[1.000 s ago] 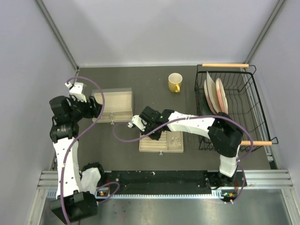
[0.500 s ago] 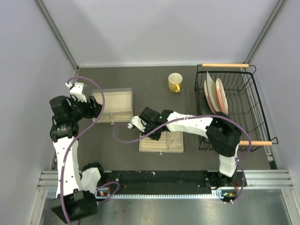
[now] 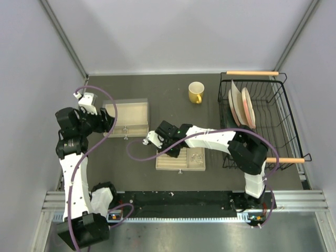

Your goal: Organize the mixed jewelry

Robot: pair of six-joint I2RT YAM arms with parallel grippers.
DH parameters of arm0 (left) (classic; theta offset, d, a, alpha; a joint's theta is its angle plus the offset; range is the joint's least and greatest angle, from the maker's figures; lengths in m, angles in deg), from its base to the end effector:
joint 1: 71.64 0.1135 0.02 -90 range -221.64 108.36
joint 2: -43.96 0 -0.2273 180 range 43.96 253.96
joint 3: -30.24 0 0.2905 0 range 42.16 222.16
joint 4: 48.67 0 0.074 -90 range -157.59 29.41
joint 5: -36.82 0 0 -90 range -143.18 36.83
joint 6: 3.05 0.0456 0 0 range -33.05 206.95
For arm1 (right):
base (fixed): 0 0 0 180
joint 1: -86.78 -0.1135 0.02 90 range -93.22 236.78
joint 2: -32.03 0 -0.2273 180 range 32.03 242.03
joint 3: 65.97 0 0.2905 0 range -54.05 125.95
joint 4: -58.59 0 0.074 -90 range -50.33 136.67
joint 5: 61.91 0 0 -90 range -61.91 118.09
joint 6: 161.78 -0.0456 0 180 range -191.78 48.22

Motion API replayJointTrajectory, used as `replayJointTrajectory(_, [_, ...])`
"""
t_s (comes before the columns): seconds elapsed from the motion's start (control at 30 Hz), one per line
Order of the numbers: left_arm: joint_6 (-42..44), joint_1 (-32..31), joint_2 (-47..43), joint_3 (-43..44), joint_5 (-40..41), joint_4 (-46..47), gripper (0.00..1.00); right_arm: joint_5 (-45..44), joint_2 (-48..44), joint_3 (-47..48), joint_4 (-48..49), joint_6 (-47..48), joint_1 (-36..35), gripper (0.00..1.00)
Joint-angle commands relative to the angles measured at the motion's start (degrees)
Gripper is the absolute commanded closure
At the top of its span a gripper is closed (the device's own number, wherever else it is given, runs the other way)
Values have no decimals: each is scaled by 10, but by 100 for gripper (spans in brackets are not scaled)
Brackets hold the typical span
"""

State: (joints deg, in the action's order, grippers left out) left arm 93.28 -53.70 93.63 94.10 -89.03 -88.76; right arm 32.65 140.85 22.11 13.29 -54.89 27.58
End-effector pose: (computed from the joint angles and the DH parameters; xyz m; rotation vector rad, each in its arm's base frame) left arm 0.2502 0.0529 0.3095 0.1917 1.9395 -0.3527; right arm 0.2086 0.3570 0.1166 -1.7211 2.1615 0.3142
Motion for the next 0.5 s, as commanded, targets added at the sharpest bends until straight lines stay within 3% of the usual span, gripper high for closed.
replayJointTrajectory(0.0, [5, 5, -5, -4, -14, 13, 32, -10, 12, -7, 23, 4, -7, 100])
replayJointTrajectory(0.27, [8, 6, -5, 1, -13, 7, 33, -30, -5, -20, 20, 5, -7, 100])
replayJointTrajectory(0.47, [4, 6, 0, 11, -16, 7, 33, -61, -53, 2, -9, 5, -7, 71])
